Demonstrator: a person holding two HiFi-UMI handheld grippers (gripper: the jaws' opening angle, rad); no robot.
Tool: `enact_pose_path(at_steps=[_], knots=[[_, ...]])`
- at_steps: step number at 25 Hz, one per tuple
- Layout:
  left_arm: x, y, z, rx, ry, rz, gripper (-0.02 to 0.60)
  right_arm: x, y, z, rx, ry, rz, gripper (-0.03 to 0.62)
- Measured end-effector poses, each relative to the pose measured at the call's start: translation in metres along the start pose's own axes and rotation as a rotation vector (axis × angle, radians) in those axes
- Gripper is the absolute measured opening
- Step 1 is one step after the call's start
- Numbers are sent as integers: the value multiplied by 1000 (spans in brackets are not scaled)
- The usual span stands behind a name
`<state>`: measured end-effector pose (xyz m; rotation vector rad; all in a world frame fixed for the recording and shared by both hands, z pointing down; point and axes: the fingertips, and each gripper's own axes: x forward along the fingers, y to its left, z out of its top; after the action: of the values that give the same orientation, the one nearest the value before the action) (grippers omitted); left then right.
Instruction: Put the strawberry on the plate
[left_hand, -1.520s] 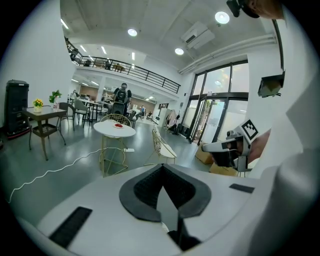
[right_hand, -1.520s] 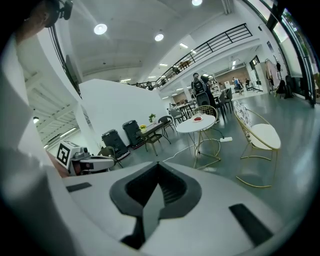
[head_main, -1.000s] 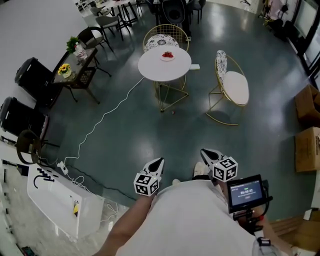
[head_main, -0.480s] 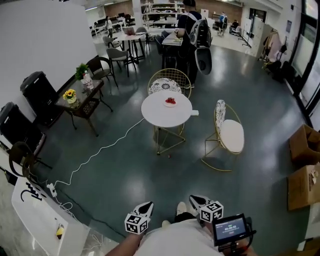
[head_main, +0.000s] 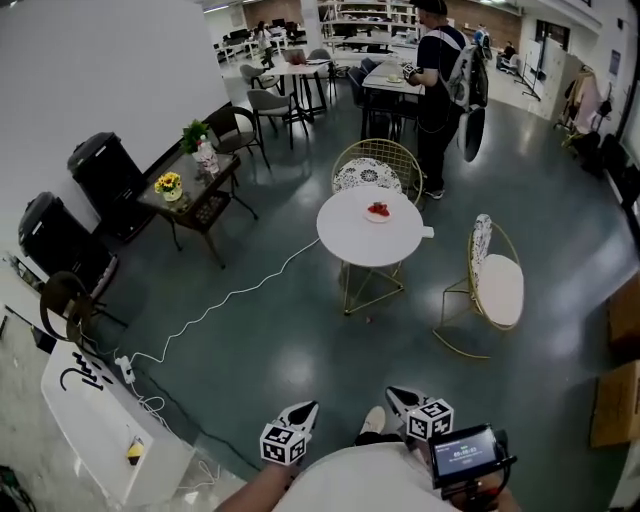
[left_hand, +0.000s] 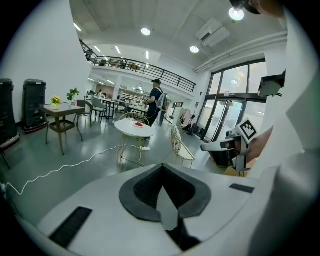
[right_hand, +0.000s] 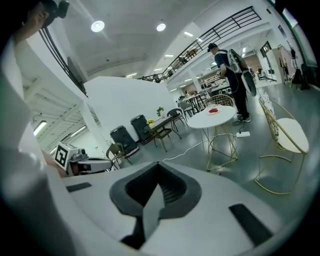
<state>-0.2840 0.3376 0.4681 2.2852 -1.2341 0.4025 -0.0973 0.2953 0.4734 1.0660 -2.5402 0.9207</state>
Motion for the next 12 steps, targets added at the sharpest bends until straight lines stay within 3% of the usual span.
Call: enact_pose_path(at_steps=[6, 12], knots=[[33, 38, 43, 22, 5, 62, 5, 50, -25, 48, 2, -20, 72, 5], [93, 45, 78, 64, 12, 36, 5, 68, -79, 89, -9, -63, 61, 5]])
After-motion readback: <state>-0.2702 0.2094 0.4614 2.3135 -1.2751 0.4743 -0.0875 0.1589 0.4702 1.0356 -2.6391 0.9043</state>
